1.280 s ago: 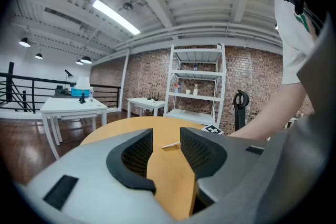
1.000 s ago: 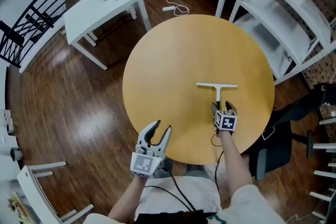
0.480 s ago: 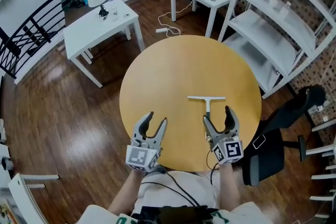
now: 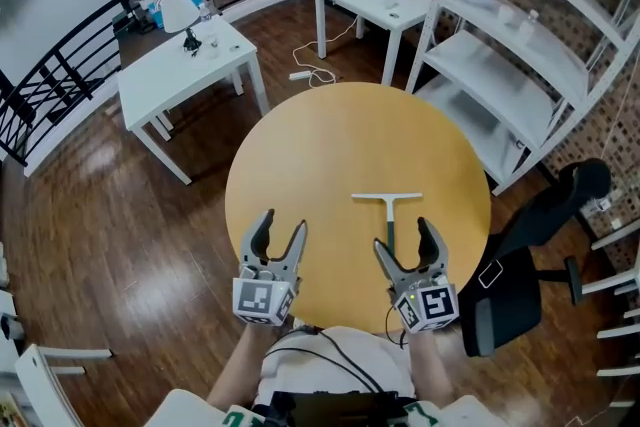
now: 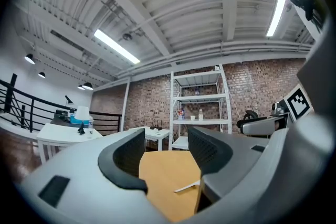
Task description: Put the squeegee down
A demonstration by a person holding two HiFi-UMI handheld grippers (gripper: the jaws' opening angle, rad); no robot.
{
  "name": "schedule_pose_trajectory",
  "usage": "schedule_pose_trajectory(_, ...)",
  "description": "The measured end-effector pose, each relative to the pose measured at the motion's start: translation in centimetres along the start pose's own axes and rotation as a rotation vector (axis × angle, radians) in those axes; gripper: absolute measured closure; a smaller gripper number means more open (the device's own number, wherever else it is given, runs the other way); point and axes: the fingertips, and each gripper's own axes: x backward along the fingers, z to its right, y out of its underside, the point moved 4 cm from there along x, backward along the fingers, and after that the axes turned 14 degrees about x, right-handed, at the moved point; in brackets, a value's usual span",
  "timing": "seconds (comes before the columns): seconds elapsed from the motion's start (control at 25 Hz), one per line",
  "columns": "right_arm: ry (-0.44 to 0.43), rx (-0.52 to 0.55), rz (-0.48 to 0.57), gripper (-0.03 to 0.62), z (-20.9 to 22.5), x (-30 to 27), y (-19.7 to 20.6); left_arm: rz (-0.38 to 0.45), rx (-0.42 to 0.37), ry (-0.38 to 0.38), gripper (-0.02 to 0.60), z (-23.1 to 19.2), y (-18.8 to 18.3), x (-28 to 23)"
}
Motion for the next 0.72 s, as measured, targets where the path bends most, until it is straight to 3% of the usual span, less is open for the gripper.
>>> schedule_pose_trajectory(0.24,-0.005,-0.014,0.013,0.163,0.1,-0.2,0.4,0.002,-0.003,0.013,0.331,0.5,0.0,0.2)
schedule_pose_trajectory(0.44,-0.06,-0.232,-0.019,0.164,-0.4,-0.8,2.5,0.003,0.0,0.0,0.33,0.2,-0.1,0.6)
schedule_pose_trajectory(0.72,-0.08,-0.231,-0.013,0.164,-1.2,-1.4,2.3,0.008,-0.007,-0.02,0.33,-1.1,-0.6,1.3)
